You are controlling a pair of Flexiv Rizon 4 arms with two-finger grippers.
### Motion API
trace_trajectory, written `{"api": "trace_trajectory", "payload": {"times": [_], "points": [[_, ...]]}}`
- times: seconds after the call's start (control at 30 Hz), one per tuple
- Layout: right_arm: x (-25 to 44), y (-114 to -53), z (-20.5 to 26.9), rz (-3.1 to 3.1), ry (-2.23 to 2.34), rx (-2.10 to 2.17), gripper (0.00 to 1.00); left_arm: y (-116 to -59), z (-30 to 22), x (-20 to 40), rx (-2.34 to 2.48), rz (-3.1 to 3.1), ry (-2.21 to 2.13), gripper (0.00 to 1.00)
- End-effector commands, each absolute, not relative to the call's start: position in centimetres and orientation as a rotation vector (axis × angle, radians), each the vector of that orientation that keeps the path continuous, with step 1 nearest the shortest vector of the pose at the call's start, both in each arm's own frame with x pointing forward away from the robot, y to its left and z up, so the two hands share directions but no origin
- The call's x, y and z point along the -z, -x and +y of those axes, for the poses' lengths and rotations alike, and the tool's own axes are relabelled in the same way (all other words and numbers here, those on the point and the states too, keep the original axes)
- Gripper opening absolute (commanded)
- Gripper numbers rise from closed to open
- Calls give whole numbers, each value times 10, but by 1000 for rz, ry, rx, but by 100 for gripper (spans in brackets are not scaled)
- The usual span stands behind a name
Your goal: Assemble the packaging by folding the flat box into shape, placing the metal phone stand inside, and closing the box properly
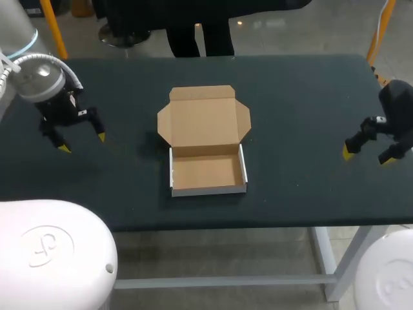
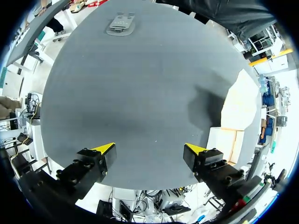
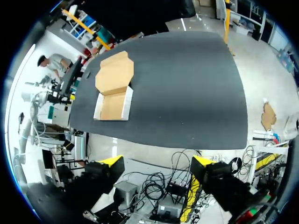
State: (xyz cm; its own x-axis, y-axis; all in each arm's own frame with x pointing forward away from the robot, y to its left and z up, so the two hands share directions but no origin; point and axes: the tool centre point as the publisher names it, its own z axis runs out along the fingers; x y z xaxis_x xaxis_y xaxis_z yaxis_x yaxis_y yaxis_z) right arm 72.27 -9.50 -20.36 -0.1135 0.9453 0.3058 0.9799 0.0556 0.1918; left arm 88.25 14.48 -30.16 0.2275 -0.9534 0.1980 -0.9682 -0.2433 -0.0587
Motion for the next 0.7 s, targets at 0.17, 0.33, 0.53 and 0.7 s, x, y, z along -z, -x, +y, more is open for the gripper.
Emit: {"api": "trace_trajectory", "payload": {"times": [0.17, 0.33, 0.53, 0.7], "points": [[201, -721, -95, -2209, 2022, 536, 100, -887, 144, 301, -268, -1880, -2392, 100], [201, -721, -95, -2209, 2022, 536, 100, -887, 144, 301, -268, -1880, -2392, 100], [201, -721, -95, -2209, 2022, 536, 100, -887, 144, 301, -268, -1880, -2392, 100], [201, -721, -95, -2209, 2022, 536, 100, -893, 145, 304, -268, -1872, -2398, 100]]}}
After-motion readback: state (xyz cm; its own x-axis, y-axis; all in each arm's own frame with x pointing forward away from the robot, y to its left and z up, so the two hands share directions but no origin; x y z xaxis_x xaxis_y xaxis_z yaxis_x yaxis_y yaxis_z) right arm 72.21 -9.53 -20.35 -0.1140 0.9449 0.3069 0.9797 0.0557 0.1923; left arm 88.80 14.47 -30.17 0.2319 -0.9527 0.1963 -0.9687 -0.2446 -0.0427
